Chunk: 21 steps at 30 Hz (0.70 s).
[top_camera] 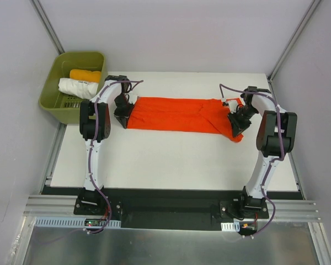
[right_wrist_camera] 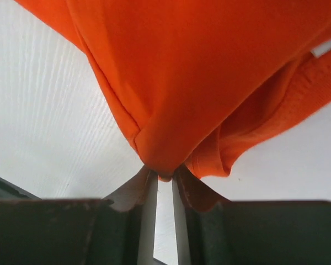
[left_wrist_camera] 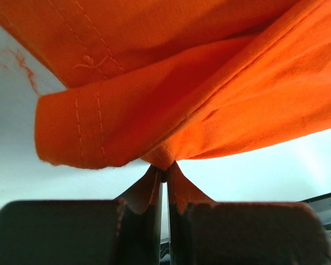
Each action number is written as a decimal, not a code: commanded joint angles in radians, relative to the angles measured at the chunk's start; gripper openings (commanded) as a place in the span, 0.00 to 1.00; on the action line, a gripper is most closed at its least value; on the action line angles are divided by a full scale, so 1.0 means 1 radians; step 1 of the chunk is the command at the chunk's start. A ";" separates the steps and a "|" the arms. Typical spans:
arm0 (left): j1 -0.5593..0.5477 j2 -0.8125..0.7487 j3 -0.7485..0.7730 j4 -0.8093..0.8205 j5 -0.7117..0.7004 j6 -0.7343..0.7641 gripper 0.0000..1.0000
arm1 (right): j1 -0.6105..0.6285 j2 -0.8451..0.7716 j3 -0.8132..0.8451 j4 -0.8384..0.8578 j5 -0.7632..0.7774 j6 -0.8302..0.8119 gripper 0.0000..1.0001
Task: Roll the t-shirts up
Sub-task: Fold the T-shirt at the center of the board.
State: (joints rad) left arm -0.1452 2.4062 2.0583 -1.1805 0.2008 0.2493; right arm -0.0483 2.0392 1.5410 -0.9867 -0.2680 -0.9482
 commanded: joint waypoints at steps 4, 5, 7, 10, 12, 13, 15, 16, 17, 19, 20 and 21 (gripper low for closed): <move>0.010 -0.125 -0.134 -0.034 -0.012 0.039 0.00 | -0.090 -0.045 0.057 -0.219 -0.138 -0.090 0.18; 0.010 -0.143 -0.160 -0.033 -0.012 0.044 0.00 | -0.100 -0.050 0.041 -0.236 -0.146 -0.104 0.18; 0.012 -0.200 -0.243 -0.024 -0.014 0.047 0.00 | -0.107 -0.057 0.019 -0.289 -0.161 -0.142 0.20; 0.012 -0.267 -0.357 -0.002 -0.008 0.053 0.00 | -0.110 -0.080 -0.051 -0.319 -0.168 -0.165 0.22; 0.012 -0.315 -0.423 0.002 0.005 0.053 0.00 | -0.110 -0.114 -0.102 -0.320 -0.175 -0.166 0.22; 0.012 -0.331 -0.441 0.002 0.009 0.054 0.00 | -0.110 -0.131 -0.114 -0.320 -0.187 -0.161 0.21; 0.012 -0.363 -0.490 0.010 0.014 0.053 0.00 | -0.108 -0.168 -0.137 -0.320 -0.207 -0.149 0.20; 0.012 -0.389 -0.504 0.013 0.008 0.056 0.00 | -0.108 -0.178 -0.139 -0.322 -0.230 -0.133 0.20; 0.012 -0.401 -0.523 0.016 0.005 0.059 0.00 | -0.108 -0.189 -0.139 -0.322 -0.238 -0.126 0.20; 0.012 -0.415 -0.535 0.030 -0.009 0.059 0.00 | -0.108 -0.224 -0.142 -0.273 -0.237 -0.083 0.25; 0.012 -0.414 -0.538 0.035 -0.011 0.058 0.00 | -0.108 -0.240 -0.145 -0.247 -0.234 -0.077 0.30; 0.012 -0.406 -0.537 0.035 -0.009 0.058 0.00 | -0.107 -0.255 -0.145 -0.200 -0.234 -0.077 0.32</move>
State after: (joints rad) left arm -0.1421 2.0491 1.5364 -1.1488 0.2012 0.2855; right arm -0.1593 1.8893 1.3956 -1.2465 -0.4500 -1.0485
